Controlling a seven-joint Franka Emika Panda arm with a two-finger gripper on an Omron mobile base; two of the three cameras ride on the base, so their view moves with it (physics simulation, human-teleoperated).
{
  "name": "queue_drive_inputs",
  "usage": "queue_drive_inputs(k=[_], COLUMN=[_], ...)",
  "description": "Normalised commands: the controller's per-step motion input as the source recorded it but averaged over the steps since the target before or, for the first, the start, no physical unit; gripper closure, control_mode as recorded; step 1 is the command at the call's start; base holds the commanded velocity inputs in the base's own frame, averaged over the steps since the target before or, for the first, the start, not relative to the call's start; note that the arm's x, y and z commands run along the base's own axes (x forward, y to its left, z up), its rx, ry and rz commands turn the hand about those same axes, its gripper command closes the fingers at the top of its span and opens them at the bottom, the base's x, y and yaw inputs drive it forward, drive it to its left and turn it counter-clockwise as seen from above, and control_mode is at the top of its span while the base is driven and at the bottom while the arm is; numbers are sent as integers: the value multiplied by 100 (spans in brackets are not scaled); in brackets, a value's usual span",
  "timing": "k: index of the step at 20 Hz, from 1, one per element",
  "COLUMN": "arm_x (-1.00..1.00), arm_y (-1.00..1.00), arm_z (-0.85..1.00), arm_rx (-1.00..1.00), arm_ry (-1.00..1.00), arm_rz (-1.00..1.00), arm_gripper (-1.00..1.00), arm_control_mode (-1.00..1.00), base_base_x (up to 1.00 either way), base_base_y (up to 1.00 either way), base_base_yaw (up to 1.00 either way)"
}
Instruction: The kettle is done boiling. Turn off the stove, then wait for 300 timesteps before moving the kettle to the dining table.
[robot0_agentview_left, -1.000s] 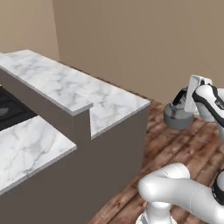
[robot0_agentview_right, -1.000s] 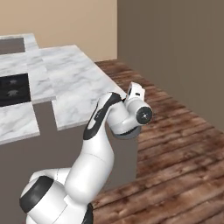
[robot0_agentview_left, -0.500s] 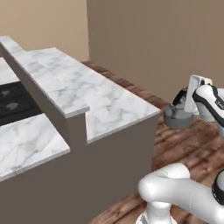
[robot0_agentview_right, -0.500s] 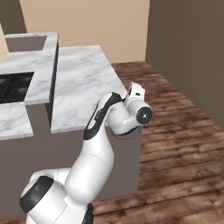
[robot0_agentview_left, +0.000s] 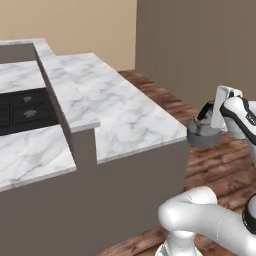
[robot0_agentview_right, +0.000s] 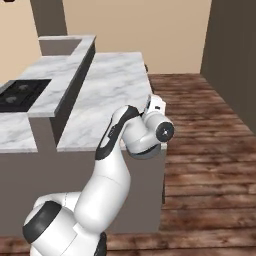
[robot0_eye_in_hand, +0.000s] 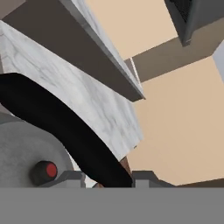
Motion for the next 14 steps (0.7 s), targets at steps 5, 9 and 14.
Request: queue_drive_inputs(k=[5,9,14], arm_x=[0,0,0], arm_y=[0,0,0], arm_z=[0,0,0], arm_rx=[0,0,0], arm_ry=[0,0,0], arm_rz=[0,0,0], arm_gripper=[100,100,100], arm_control_mode=[100,100,100], base_base_x=[37,34,31], base_base_y=[-44,-49,-54], base_base_yaw=[36,36,35])
